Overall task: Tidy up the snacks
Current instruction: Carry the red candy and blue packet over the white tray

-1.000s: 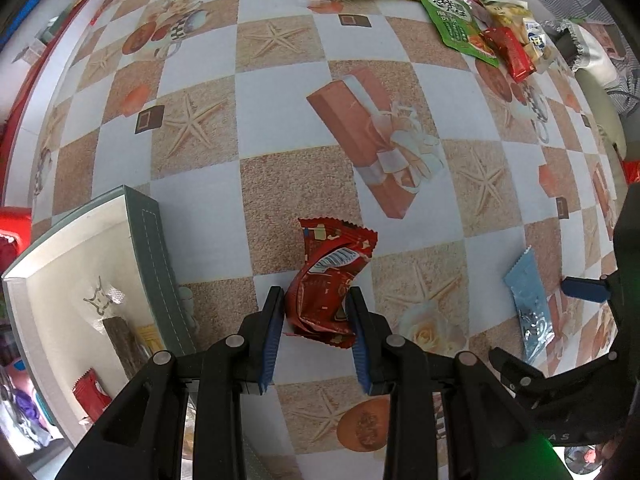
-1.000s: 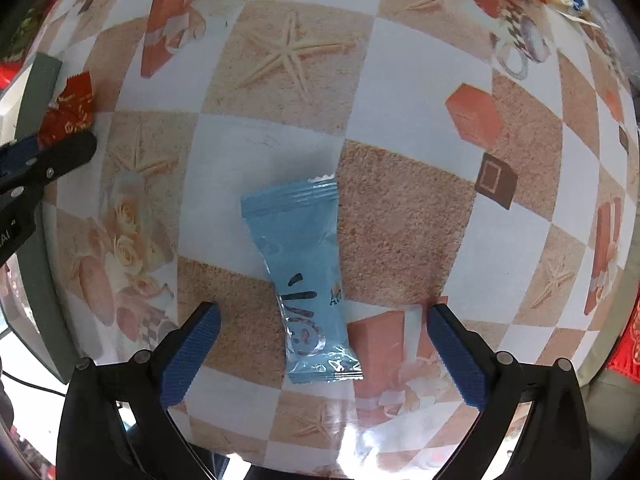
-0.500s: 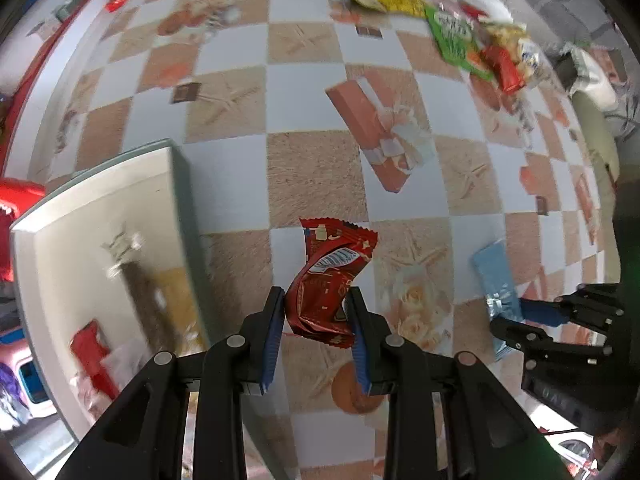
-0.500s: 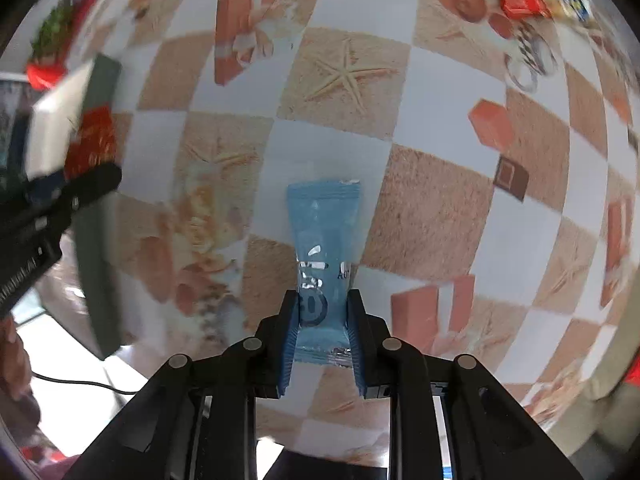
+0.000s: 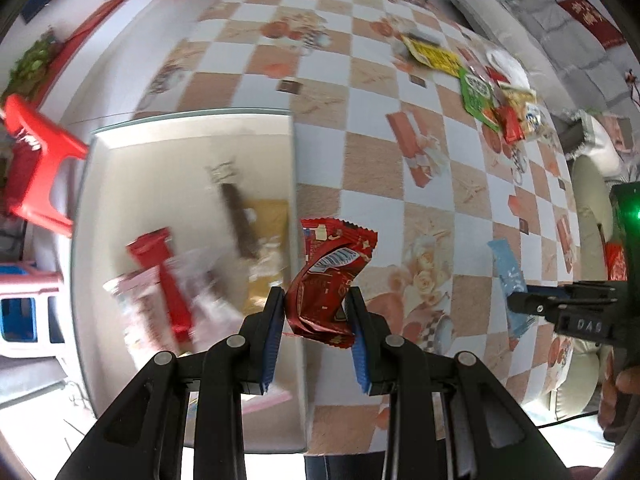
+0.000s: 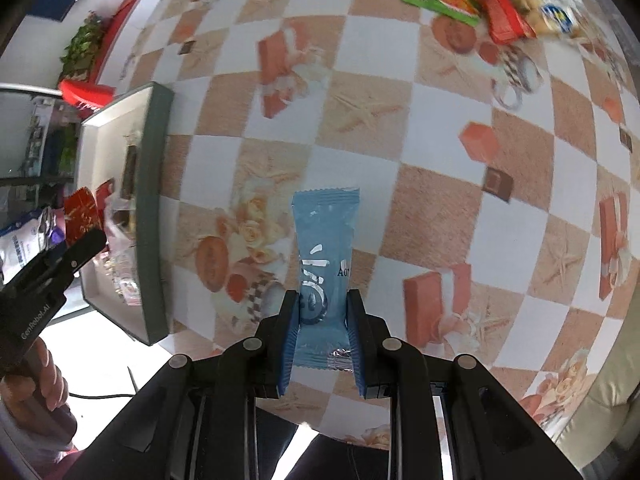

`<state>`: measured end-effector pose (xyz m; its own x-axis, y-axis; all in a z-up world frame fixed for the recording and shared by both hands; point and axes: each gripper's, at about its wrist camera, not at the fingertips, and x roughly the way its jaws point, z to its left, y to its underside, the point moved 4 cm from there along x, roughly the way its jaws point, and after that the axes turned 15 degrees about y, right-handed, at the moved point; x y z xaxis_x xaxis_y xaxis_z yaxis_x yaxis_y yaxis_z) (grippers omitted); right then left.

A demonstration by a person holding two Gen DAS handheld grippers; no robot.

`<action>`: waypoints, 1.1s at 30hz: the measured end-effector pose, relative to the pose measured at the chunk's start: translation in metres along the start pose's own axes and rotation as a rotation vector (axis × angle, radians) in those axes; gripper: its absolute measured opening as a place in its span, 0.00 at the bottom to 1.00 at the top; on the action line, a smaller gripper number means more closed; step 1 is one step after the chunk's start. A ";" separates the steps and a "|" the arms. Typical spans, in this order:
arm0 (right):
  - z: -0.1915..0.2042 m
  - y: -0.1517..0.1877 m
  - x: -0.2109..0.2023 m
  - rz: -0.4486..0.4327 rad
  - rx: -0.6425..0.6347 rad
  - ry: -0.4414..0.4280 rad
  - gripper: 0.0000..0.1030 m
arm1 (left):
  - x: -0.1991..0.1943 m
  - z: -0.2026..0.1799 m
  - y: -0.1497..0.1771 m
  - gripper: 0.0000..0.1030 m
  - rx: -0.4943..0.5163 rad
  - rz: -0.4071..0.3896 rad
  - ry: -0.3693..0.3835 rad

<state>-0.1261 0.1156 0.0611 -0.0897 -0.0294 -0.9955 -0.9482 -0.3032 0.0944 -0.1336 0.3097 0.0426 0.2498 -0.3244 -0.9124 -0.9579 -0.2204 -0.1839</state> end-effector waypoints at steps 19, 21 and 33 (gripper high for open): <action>0.109 -0.057 0.011 -0.063 -0.320 -0.059 0.24 | -0.055 0.085 0.007 0.33 -0.194 -0.122 -0.102; 0.123 -0.063 0.010 -0.064 -0.348 -0.061 0.24 | -0.054 0.091 0.007 0.33 -0.209 -0.121 -0.107; 0.175 -0.088 0.031 -0.011 -0.407 -0.057 0.24 | -0.037 0.120 -0.004 0.33 -0.252 -0.076 -0.126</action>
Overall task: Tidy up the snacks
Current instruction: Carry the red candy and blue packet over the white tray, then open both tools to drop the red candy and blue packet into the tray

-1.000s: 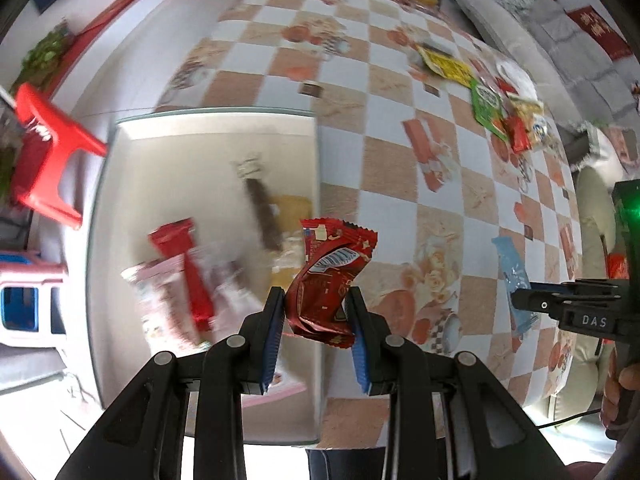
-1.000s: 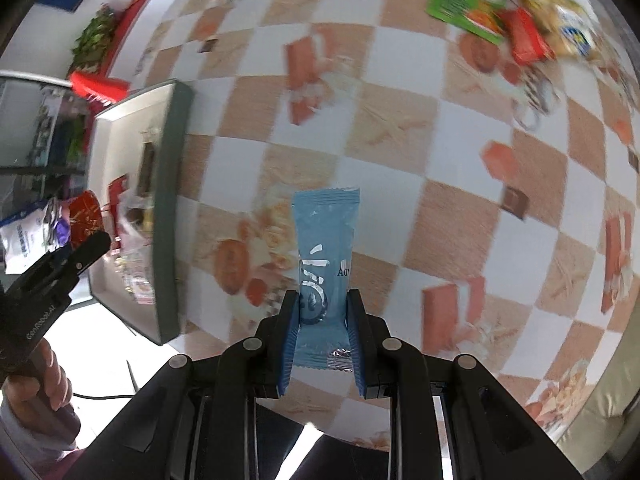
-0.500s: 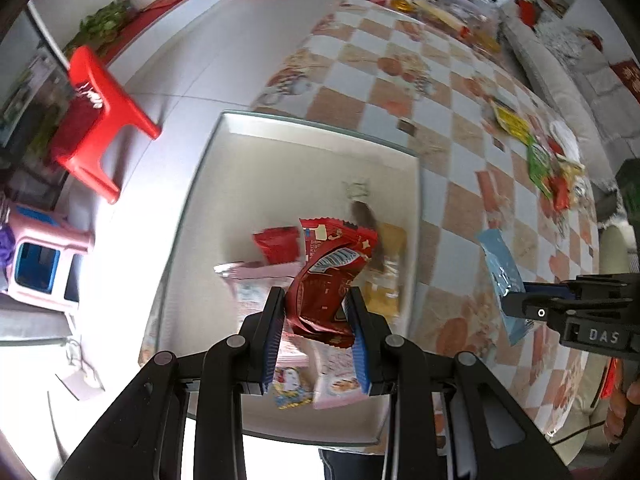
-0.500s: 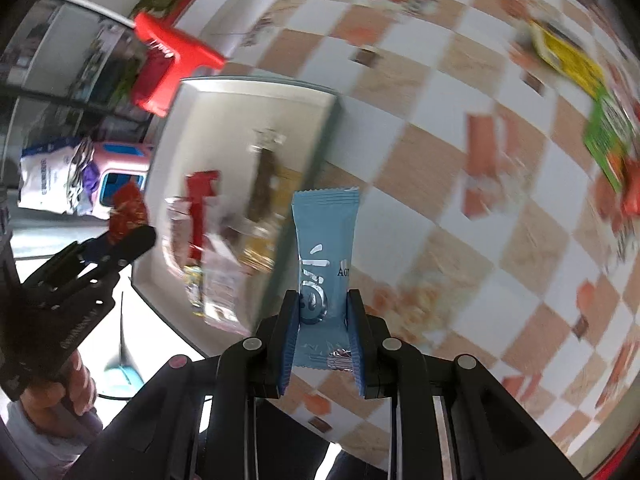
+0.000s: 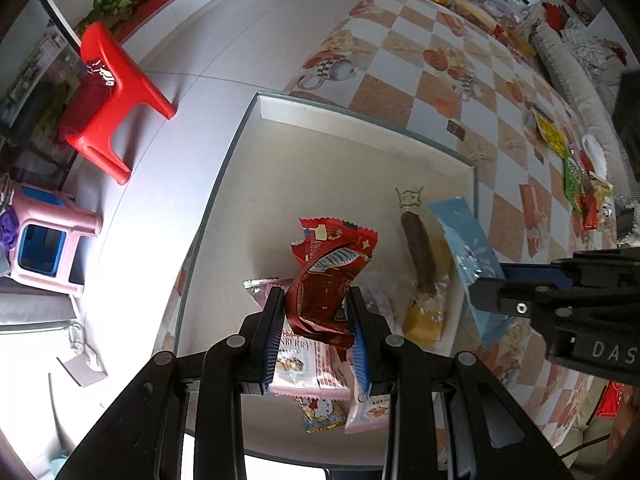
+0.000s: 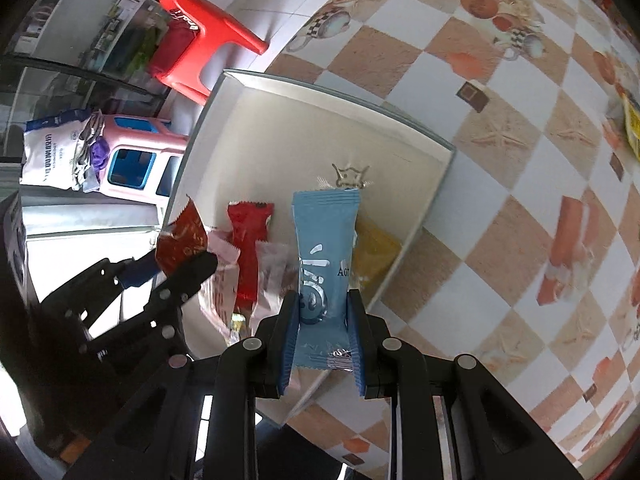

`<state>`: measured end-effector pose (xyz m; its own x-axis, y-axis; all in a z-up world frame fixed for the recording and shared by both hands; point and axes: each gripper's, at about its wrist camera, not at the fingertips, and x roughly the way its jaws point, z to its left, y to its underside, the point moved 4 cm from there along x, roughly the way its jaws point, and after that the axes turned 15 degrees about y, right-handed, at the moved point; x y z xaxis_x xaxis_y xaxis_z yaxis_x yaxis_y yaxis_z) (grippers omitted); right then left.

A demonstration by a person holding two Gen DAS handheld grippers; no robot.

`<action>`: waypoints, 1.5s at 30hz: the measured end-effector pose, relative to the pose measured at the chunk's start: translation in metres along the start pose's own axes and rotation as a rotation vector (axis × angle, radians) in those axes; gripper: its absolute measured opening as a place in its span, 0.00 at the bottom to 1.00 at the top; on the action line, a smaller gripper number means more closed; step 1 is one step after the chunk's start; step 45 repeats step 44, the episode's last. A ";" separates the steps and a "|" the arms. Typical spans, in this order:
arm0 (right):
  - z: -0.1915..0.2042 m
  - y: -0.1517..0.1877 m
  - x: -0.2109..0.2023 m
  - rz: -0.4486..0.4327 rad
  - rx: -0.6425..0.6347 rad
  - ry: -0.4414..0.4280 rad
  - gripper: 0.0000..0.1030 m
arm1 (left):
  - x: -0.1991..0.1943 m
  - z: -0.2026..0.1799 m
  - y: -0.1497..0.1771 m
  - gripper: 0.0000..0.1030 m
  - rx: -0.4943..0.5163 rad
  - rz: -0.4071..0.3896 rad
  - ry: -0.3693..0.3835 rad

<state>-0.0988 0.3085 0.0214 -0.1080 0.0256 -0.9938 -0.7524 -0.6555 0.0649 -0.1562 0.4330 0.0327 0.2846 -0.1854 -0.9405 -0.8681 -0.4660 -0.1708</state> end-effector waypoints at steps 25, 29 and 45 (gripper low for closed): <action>-0.020 0.016 -0.015 -0.036 -0.041 0.189 0.99 | -0.002 0.007 0.013 0.83 -0.001 0.000 -0.178; -0.025 0.021 -0.019 -0.041 -0.038 0.192 0.99 | -0.004 0.004 0.017 0.83 -0.010 -0.002 -0.161; -0.020 0.028 -0.026 -0.050 -0.047 0.200 0.99 | -0.008 0.001 0.026 0.83 -0.009 -0.026 -0.165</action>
